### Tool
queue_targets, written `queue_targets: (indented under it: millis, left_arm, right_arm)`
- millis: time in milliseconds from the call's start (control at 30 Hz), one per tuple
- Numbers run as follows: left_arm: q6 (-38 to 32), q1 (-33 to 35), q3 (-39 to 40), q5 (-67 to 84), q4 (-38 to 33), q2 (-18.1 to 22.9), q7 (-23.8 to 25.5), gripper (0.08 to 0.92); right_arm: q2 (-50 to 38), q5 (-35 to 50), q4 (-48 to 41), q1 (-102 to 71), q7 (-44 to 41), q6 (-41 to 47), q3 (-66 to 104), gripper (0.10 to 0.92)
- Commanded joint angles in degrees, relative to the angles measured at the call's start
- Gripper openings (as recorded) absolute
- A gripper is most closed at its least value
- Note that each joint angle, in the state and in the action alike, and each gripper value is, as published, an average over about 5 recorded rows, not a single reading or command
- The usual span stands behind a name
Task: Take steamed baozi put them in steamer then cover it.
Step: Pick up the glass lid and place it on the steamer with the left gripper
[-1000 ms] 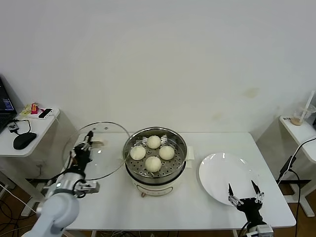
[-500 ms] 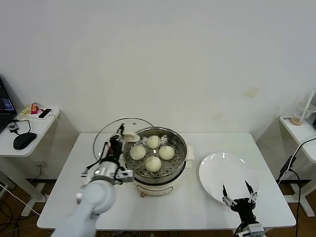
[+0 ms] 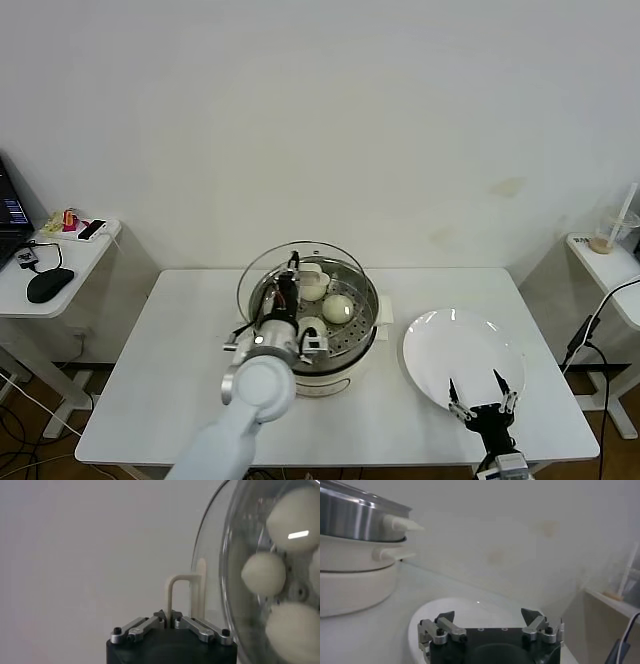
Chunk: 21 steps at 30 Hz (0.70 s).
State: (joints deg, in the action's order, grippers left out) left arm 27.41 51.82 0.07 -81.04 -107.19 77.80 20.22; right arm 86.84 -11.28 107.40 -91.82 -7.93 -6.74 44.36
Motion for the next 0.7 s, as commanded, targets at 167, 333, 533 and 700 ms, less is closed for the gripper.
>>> queue_targets:
  millis: [167,333,533,700]
  left_arm:
    - [0.25,-0.26,1.26,-5.7,3.75,5.8,2.05,0.137]
    - [-0.12,0.4,0.75,-6.31,4.24,6.27,1.77,0.137]
    - [-0.54,1.41,0.22,-7.16,4.58,6.66,1.43,0.137]
    - [-0.68,1.75,-0.07,-7.53,4.77,6.9,1.14,0.137]
  right_arm:
    - [0.2,-0.9,-0.68,0.23,0.06,-0.28,-0.52,0.823]
    - [0.4,-0.84,-0.68,0.43,0.15,-0.57,-1.14,0.823]
    - [0.15,-0.92,-0.88,0.23,0.2,-0.58,-0.9,0.823]
    - [-0.04,-0.92,-1.3,0.17,0.23,-0.78,-0.76,0.823]
